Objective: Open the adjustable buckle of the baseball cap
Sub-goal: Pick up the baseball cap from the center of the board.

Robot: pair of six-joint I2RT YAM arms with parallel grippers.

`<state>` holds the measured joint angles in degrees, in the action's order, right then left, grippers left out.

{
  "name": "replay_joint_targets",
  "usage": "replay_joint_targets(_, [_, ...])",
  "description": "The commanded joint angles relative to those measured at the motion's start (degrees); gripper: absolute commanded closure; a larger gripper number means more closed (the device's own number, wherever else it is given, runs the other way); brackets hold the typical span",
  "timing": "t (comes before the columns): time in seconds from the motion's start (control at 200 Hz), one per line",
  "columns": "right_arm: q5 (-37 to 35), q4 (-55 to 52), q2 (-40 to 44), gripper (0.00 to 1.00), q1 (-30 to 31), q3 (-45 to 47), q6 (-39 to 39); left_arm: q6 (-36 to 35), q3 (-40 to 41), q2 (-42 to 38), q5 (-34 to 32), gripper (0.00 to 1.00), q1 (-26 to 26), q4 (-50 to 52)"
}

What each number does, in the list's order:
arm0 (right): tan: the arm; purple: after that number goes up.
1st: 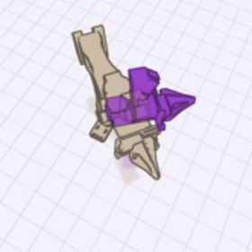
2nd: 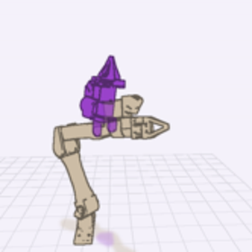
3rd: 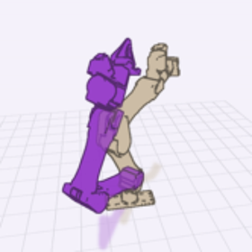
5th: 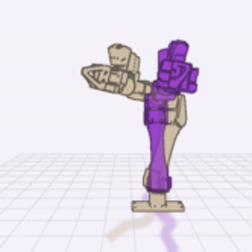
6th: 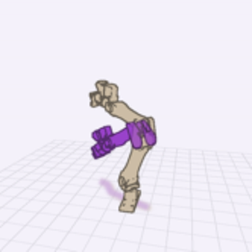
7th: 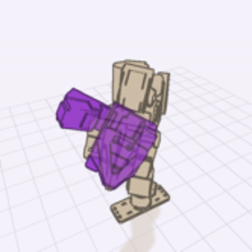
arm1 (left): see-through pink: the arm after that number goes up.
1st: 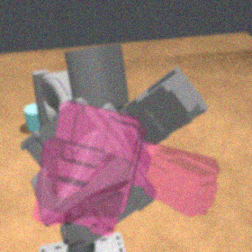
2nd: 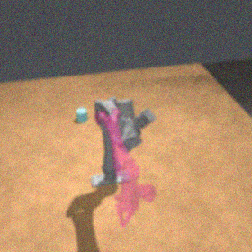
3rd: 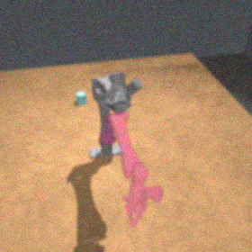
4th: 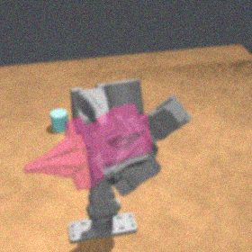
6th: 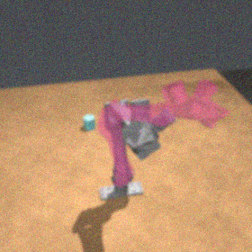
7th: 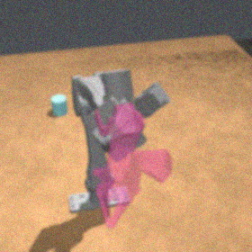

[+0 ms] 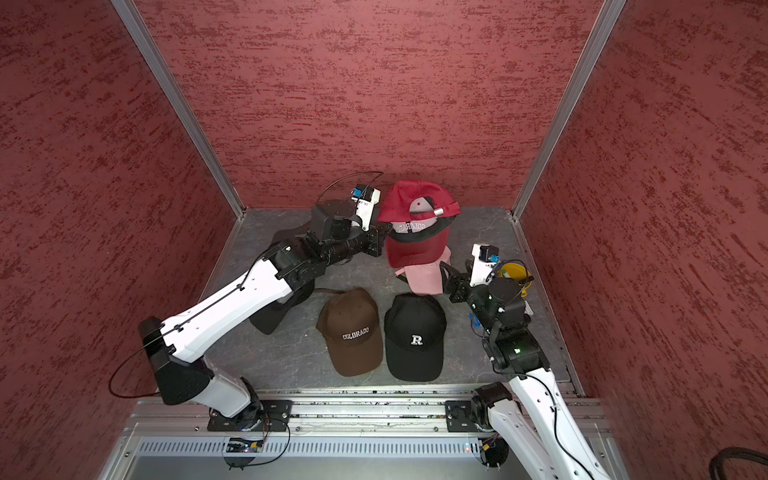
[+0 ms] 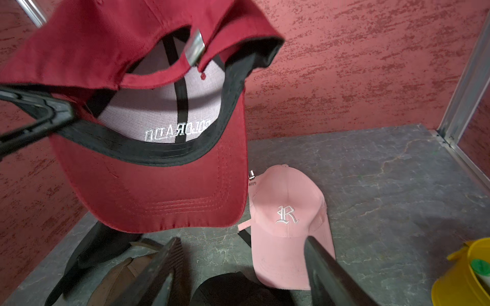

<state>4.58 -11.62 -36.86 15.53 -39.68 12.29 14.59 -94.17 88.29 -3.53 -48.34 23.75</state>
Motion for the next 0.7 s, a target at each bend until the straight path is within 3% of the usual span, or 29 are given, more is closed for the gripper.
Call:
replay_joint_targets(0.0, [4.0,4.3,0.7,0.28,-0.1,-1.6,-3.1,-2.7,2.1,-2.5,1.6,1.00,-2.0,-4.1])
replay_joint_targets(0.215, [3.8,7.3,0.8,0.28,-0.1,-2.2,-3.5,-4.6,4.5,-4.9,4.7,1.00,-5.2,-6.0])
replay_joint_targets(0.691, [2.1,11.6,4.8,0.35,-0.1,0.9,-2.0,-3.9,10.3,-8.1,15.8,1.00,-4.7,-13.5])
